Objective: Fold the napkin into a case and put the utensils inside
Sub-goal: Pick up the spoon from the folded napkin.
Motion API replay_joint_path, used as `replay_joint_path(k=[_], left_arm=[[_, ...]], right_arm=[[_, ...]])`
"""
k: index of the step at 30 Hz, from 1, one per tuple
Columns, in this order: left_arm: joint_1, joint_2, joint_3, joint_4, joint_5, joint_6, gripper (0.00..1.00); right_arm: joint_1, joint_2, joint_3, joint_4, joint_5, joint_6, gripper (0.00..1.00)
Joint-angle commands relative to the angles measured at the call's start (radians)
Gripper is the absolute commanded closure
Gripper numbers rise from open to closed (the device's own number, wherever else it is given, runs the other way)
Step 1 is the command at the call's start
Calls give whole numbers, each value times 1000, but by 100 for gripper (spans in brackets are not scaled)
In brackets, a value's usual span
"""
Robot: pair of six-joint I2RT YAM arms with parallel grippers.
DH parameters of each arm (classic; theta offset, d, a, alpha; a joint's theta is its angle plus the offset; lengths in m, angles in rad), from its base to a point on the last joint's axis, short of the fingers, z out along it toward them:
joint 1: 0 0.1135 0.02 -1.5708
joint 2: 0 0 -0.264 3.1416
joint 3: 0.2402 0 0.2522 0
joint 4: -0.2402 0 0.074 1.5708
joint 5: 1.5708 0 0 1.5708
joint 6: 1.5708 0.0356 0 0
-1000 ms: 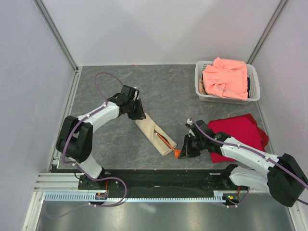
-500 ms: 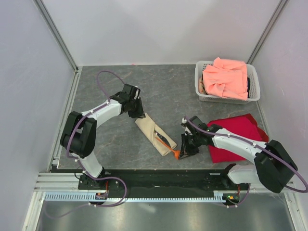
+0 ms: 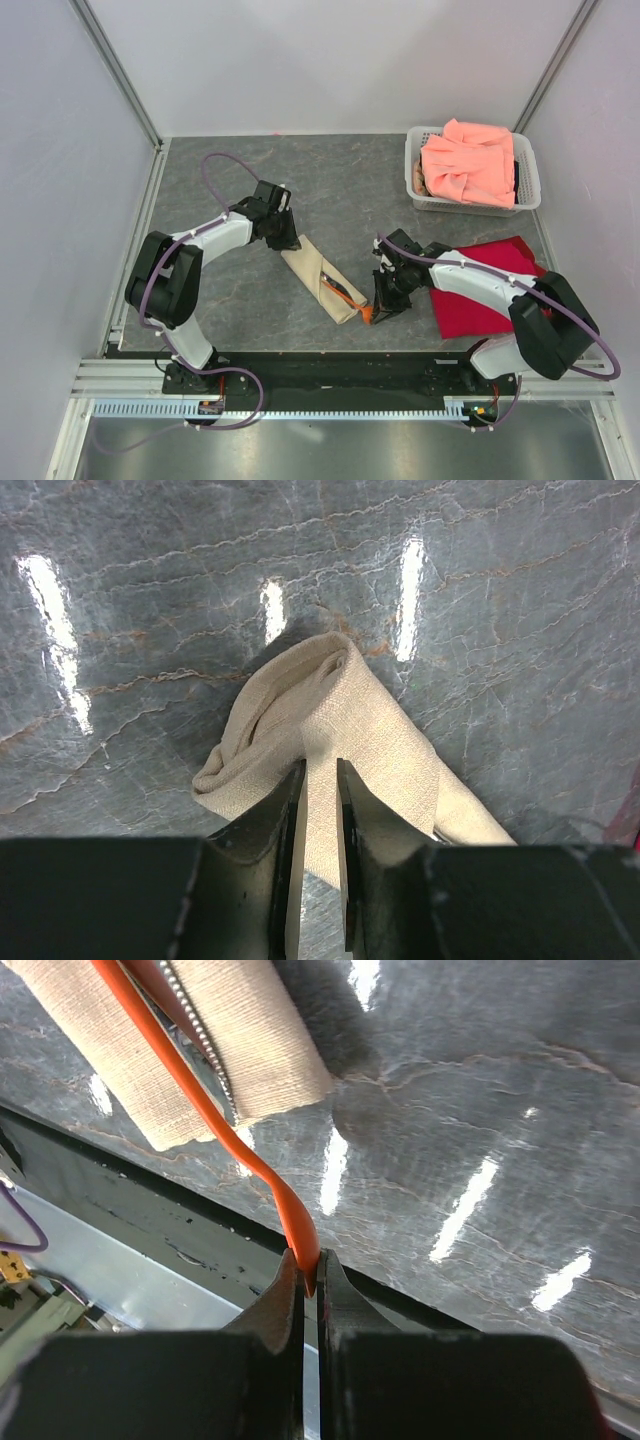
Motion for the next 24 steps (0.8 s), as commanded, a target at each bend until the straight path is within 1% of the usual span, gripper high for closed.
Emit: replay_joint_path(k=[1, 6, 10, 15, 24], left_arm=[[3, -30, 16, 43, -10, -21, 76], [11, 13, 33, 23, -41, -44, 76], [14, 17, 33, 20, -44, -57, 78], [14, 14, 22, 28, -40, -53, 78], [13, 14, -27, 69, 2, -68, 81]], right_arm=[[-28, -5, 43, -28, -12, -18, 100], [-30, 12, 57, -36, -26, -24, 100], [-30, 49, 80, -28, -35, -31, 100], [-30, 94, 81, 21, -69, -16, 100], [-30, 140, 103, 113, -109, 90, 100]])
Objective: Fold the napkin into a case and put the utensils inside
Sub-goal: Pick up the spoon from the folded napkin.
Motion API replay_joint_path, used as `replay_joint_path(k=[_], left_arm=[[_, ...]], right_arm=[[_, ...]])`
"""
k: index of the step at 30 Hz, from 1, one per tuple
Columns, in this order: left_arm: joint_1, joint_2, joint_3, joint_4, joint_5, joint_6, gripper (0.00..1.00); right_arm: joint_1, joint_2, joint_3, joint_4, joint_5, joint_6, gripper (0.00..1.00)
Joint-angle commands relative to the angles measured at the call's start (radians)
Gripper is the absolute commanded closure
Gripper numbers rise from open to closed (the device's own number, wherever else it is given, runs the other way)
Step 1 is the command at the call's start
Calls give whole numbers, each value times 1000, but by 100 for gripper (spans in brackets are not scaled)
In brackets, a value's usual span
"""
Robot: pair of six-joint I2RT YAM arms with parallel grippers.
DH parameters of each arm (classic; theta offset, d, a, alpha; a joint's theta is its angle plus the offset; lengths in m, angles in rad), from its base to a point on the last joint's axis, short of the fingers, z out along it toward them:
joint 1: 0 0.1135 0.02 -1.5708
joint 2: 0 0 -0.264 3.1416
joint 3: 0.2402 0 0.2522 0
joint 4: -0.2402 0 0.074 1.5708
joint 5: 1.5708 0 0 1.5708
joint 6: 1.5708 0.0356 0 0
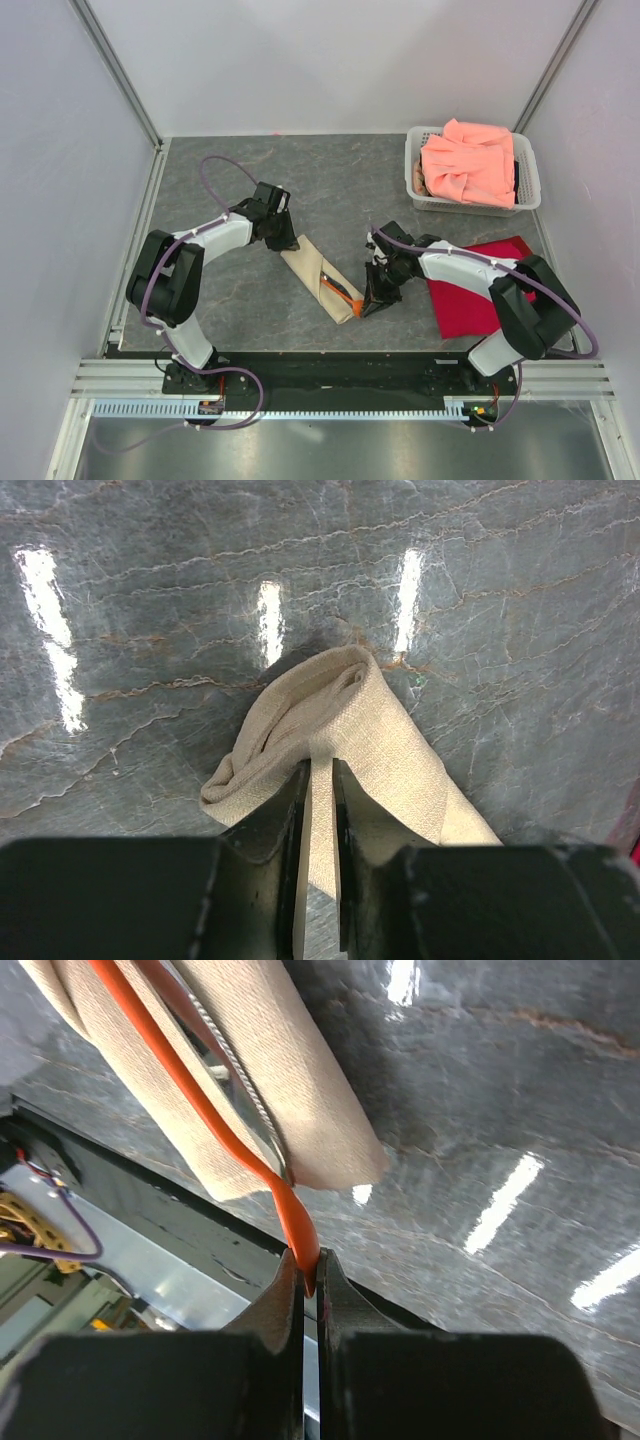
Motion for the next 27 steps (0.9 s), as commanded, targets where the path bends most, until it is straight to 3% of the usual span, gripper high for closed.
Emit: replay_joint_path(k=[1, 21, 27], left_arm=[[5, 3, -20, 51, 21, -32, 81], [2, -19, -44, 80, 53, -38, 83], [3, -63, -57, 84, 70, -48, 80]], right_arm=[[-2, 20, 33, 74, -40, 87, 100], [-3, 112, 30, 306, -145, 309, 99], [-3, 113, 14, 320, -161, 289, 79]])
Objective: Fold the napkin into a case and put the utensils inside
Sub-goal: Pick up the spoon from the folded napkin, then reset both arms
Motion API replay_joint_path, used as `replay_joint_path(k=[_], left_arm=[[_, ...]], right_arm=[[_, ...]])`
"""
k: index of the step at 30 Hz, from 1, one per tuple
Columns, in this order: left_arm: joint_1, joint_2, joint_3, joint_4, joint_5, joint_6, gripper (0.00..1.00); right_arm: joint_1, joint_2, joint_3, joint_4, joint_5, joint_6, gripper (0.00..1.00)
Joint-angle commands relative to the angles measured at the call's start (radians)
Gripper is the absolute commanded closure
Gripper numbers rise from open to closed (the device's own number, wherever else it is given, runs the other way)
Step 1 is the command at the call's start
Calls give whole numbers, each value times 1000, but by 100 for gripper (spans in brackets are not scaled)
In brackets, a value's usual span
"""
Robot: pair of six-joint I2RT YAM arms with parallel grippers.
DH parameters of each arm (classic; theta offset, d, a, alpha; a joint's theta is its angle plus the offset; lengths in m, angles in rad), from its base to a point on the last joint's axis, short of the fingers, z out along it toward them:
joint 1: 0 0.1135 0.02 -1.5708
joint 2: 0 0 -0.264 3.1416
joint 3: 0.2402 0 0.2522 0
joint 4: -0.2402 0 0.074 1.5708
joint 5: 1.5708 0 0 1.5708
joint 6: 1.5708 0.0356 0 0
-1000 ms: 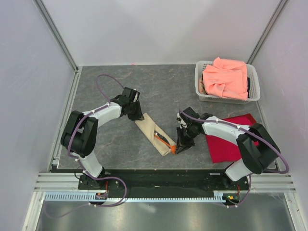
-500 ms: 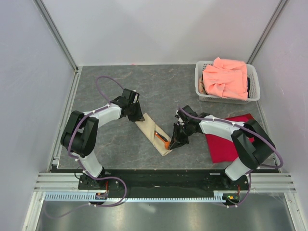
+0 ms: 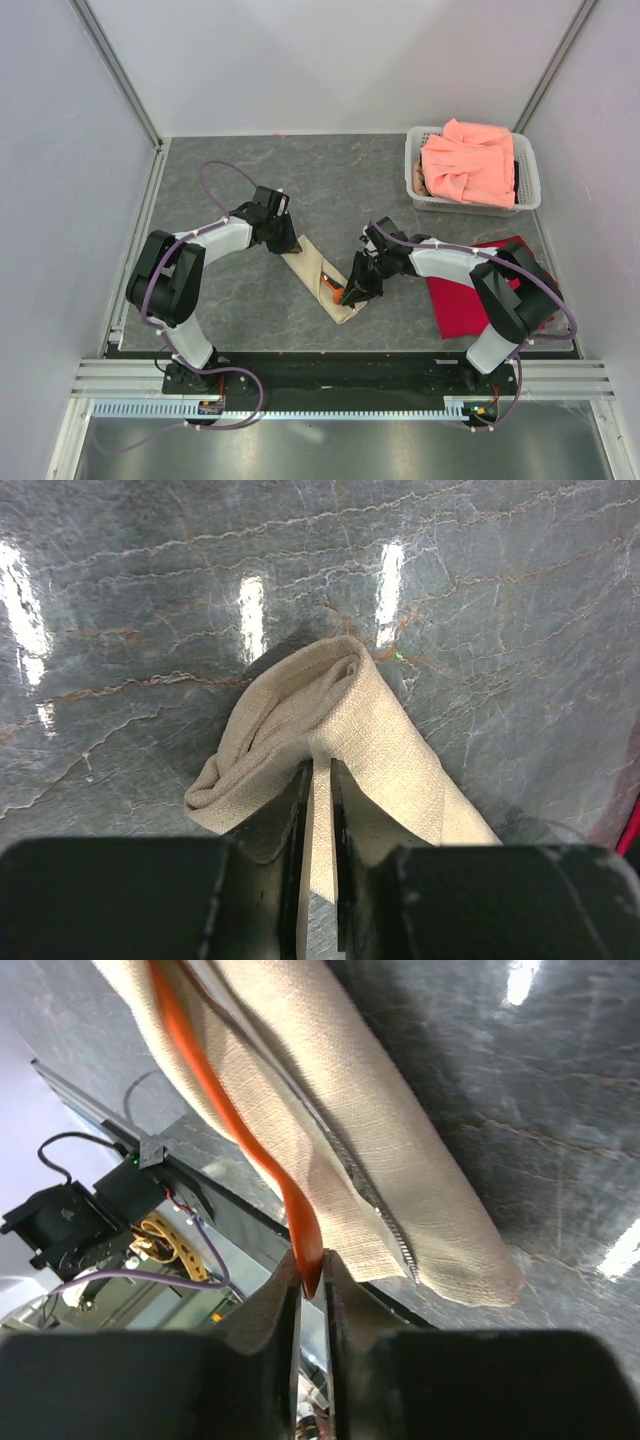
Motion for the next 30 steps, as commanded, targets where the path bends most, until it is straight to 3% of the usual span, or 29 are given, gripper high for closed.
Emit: replay_joint_path(k=[1, 3, 4, 9, 13, 14, 16, 20, 24, 29, 30], left_arm=[[2, -73, -17, 24, 30, -37, 78], [3, -101, -18, 20, 52, -41, 72], [3, -138, -20, 16, 59, -44, 69], [3, -247, -23, -8, 174, -43, 59], [-6, -397, -86, -2, 266, -41, 51], [-10, -472, -104, 27, 291, -41, 50], [-44, -556, -174, 64, 348, -53, 37], [-107, -757, -339, 212, 362, -138, 30], [-127, -918, -489, 375, 366, -236, 24], [-130, -1037, -552, 394, 325, -280, 22], [-129, -1050, -579, 407, 308, -296, 18]], right_arm=[[-3, -9, 1, 42, -35, -4, 72], [-4, -20, -9, 21, -36, -43, 58], [-3, -41, -13, 13, -30, -59, 46], [-4, -138, -16, -70, 13, -177, 22], [-4, -326, 12, -185, 143, -313, 2], [-3, -371, 14, -209, 178, -367, 2], [-3, -498, 3, -220, 285, -427, 2], [-3, -611, -42, -199, 453, -481, 2], [-3, -695, -149, -72, 450, -415, 2], [-3, -773, -299, 198, 335, -352, 2], [-4, -779, -322, 226, 332, -340, 2]])
